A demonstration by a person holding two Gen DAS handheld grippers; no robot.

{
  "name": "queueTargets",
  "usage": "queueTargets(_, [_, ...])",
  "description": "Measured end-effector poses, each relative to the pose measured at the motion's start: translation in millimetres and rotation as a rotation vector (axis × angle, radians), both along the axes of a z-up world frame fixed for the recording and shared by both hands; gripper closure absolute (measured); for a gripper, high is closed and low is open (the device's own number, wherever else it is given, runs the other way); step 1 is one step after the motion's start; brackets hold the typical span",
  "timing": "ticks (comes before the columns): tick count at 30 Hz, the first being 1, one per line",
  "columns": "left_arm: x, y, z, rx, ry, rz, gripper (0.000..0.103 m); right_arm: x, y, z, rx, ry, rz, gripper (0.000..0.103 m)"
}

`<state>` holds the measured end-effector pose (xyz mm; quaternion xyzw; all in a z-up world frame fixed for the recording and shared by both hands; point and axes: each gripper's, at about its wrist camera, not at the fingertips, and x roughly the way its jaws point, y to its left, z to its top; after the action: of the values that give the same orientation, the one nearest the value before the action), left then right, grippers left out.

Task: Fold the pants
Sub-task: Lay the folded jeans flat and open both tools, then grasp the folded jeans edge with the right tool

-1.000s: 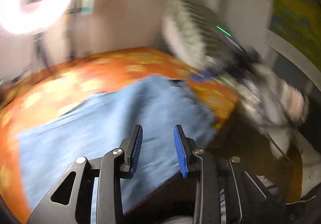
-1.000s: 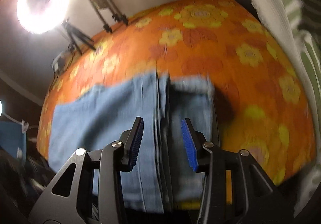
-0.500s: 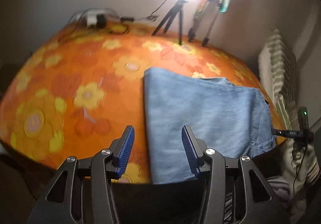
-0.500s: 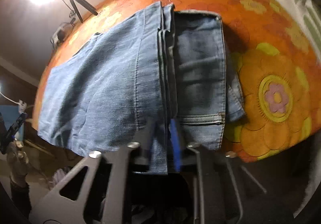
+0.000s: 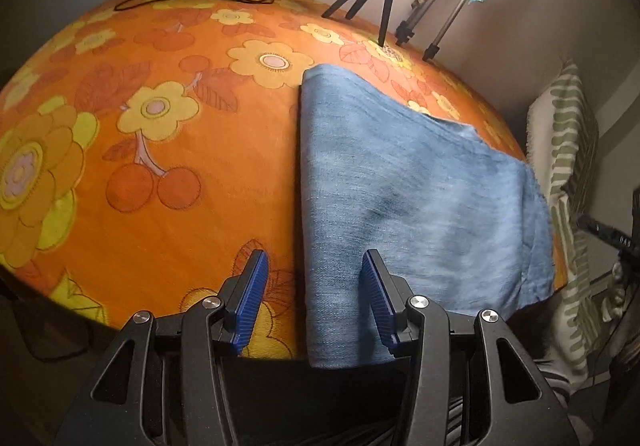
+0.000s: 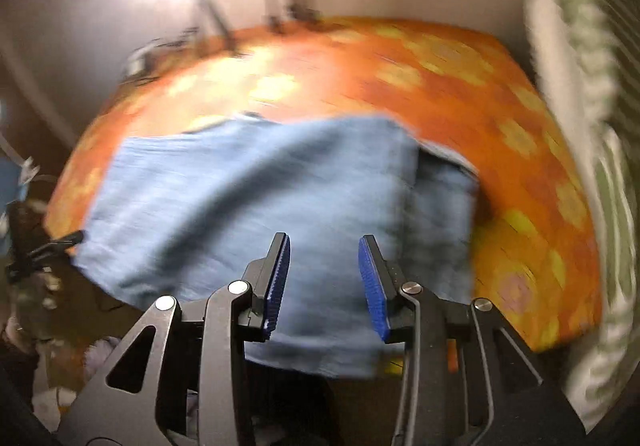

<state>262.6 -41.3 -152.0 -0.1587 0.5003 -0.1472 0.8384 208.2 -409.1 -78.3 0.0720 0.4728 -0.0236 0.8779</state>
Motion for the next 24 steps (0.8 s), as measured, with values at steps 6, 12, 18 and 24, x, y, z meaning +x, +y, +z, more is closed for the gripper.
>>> queueTargets(6, [-5, 5, -5, -0.069, 0.004, 0.020, 0.055, 89, 98, 20, 0.112, -0.031, 0.244, 0.059])
queueTargets(12, [-13, 9, -5, -0.133, 0.008, 0.028, 0.055, 182, 175, 1, 0.190, 0.022, 0.376, 0.058])
queueTargets(18, [-12, 9, -7, -0.148, 0.001, 0.028, 0.055, 248, 234, -37, 0.175, 0.107, 0.447, 0.058])
queueTargets(24, [-12, 5, -6, -0.134, -0.018, 0.006, 0.055, 284, 273, -72, 0.148, 0.166, 0.545, 0.056])
